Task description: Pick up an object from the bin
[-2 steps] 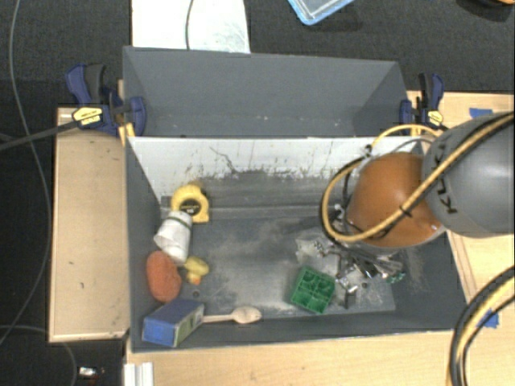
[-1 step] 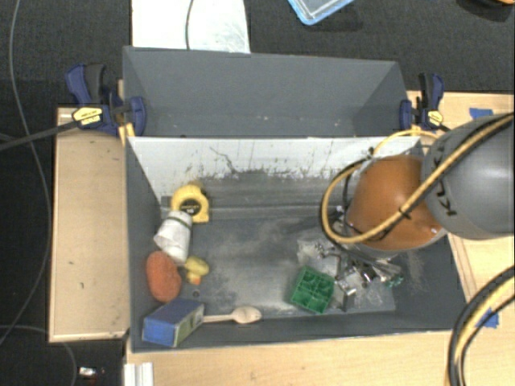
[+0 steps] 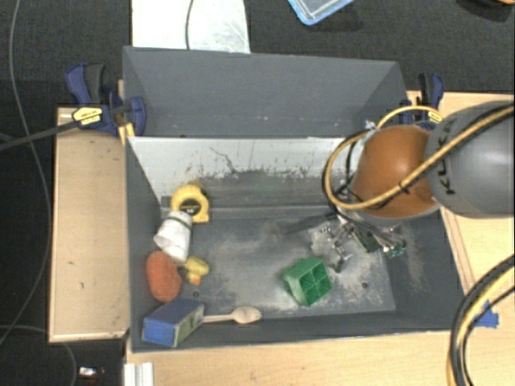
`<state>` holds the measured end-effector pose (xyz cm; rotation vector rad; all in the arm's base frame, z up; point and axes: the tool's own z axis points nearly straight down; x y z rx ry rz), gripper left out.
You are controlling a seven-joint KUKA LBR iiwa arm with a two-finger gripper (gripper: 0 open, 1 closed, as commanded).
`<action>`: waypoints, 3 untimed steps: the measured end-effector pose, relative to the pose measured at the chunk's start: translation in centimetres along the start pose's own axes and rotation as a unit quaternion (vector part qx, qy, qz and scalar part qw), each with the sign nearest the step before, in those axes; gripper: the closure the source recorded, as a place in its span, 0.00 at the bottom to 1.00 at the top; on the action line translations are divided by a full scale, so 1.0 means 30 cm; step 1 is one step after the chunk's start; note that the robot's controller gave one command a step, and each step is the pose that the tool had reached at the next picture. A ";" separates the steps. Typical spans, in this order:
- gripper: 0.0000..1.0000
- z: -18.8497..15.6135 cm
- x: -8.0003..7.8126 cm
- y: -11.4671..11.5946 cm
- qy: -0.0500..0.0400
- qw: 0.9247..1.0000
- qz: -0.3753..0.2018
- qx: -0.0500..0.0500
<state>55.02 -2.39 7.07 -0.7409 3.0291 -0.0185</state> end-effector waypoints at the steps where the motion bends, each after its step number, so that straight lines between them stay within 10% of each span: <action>1: 0.00 0.000 0.000 0.000 0.000 1.000 0.000 0.000; 3: 0.00 -0.001 0.062 0.058 0.000 0.999 0.041 -0.001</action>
Offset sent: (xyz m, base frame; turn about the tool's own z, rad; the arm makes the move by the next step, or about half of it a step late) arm 0.0000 0.0000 0.0000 0.0000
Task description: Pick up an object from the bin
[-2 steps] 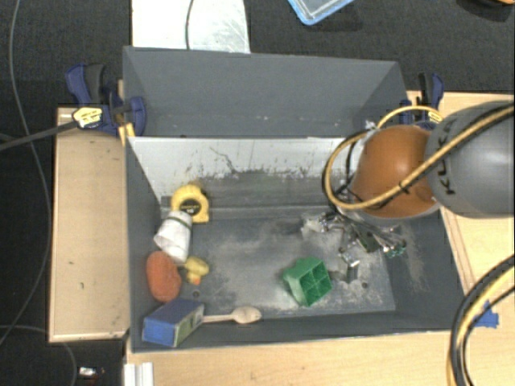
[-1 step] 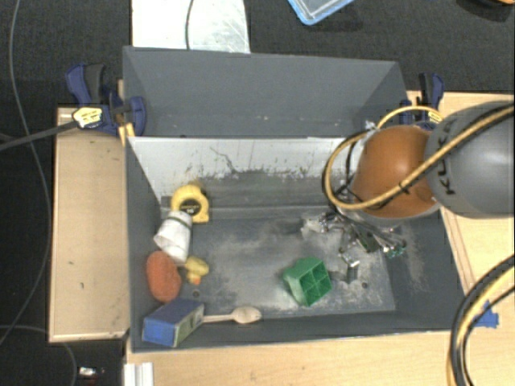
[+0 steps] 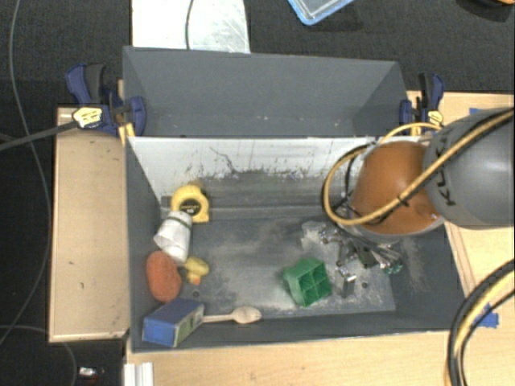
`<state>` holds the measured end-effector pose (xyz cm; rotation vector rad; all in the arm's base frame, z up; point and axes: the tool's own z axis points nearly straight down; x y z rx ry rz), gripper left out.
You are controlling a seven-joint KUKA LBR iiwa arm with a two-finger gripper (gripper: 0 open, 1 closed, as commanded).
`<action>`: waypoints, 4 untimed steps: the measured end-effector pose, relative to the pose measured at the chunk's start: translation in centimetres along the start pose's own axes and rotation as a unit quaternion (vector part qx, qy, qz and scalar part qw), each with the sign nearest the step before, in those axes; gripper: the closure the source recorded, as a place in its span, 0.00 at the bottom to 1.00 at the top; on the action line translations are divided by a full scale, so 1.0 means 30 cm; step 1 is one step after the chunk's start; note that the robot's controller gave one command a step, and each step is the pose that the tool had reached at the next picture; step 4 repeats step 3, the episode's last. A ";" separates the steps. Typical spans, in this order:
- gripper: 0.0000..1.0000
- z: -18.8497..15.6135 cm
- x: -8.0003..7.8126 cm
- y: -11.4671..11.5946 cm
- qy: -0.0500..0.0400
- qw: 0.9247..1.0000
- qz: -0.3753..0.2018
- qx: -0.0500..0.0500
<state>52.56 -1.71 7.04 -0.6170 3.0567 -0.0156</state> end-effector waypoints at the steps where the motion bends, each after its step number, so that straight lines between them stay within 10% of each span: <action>1: 0.00 -0.001 0.037 0.053 -0.001 1.000 -0.025 0.000; 2: 1.00 -0.002 0.018 0.104 -0.002 1.000 -0.008 0.000; 4: 1.00 -0.002 0.018 0.103 -0.002 1.000 -0.008 0.000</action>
Offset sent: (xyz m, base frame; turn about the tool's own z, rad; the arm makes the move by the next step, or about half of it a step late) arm -0.0179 0.0262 -0.0004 -0.0131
